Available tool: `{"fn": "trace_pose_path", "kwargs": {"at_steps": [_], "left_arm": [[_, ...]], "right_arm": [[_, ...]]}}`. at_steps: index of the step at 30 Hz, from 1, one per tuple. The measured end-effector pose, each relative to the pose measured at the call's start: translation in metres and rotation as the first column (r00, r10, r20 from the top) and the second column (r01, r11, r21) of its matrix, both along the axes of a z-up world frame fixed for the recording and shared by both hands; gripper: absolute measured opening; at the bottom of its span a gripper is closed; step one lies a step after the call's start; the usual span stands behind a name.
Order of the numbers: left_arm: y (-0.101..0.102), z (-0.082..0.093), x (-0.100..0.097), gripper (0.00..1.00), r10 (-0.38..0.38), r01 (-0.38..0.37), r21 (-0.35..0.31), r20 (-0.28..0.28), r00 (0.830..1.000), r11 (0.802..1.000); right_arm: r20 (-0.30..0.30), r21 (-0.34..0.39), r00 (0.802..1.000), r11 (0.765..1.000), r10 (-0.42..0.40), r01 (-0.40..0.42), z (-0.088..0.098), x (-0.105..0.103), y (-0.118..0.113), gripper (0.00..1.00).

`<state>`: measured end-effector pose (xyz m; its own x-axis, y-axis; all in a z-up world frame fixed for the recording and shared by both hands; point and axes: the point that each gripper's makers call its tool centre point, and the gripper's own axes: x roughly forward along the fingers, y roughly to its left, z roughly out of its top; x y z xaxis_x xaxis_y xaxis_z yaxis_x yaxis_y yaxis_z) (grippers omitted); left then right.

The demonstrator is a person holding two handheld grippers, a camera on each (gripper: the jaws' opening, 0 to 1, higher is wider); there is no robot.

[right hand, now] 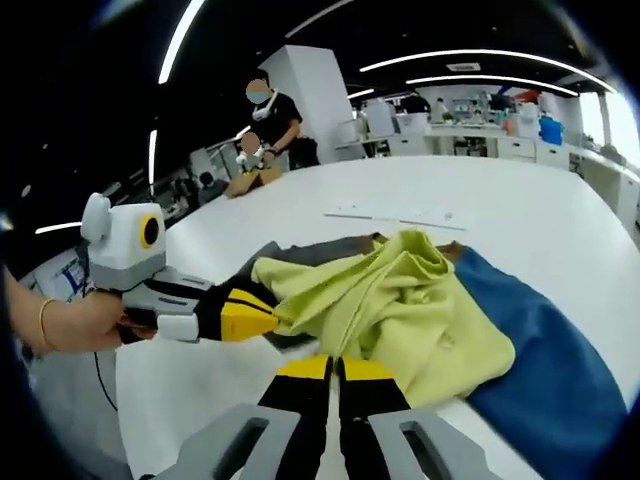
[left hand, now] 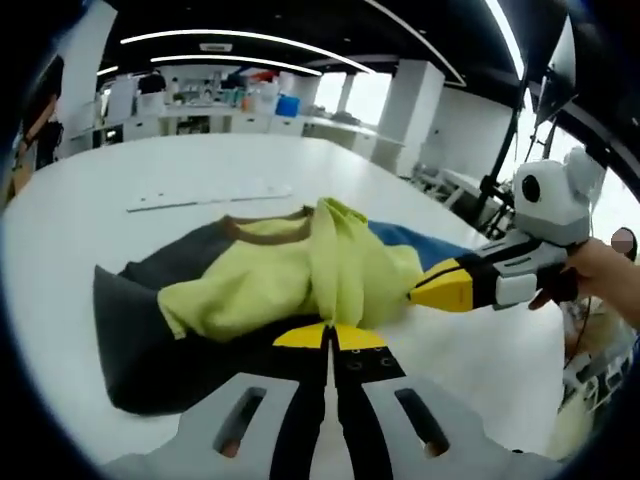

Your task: Fold the garment on the visible template until the final outline fits inside the template.

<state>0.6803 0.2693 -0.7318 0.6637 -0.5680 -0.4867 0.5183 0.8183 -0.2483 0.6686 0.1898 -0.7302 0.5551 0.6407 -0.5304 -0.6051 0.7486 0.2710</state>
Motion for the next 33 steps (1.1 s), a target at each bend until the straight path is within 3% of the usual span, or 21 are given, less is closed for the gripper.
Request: {"fn": "trace_pose_path", "kwargs": {"at_steps": [5, 9, 12, 21, 26, 33], "left_arm": [[0.016, 0.019, -0.006, 0.0, 0.025, -0.025, -0.011, 0.008, 1.0, 1.0], [0.025, 0.028, -0.016, 0.0, 0.024, -0.024, 0.013, 0.008, 1.0, 1.0], [0.032, 0.039, -0.026, 0.0, 0.017, -0.017, -0.006, 0.017, 1.0, 1.0], [0.06, 0.058, -0.05, 0.0, -0.02, 0.018, 0.028, 0.064, 0.998, 0.999], [0.075, 0.06, -0.051, 0.0, 0.004, -0.006, 0.03, 0.066, 0.998, 1.0], [0.092, 0.076, -0.044, 0.0, 0.05, -0.051, 0.004, 0.093, 0.994, 0.999]], "right_arm": [[-0.032, 0.027, 0.999, 0.999, -0.015, 0.016, 0.012, -0.011, -0.008, 0.0], [-0.03, 0.02, 0.999, 1.0, -0.019, 0.019, 0.022, -0.021, -0.019, 0.0], [-0.029, 0.024, 0.999, 1.0, -0.016, 0.017, 0.029, -0.028, -0.025, 0.0], [-0.01, -0.025, 1.0, 1.0, -0.011, 0.011, 0.038, -0.045, -0.043, 0.0], [0.002, -0.022, 0.999, 0.999, -0.032, 0.032, 0.044, -0.045, -0.049, 0.0], [0.038, -0.019, 0.999, 0.999, -0.036, 0.037, 0.059, -0.042, -0.053, 0.0]]}}
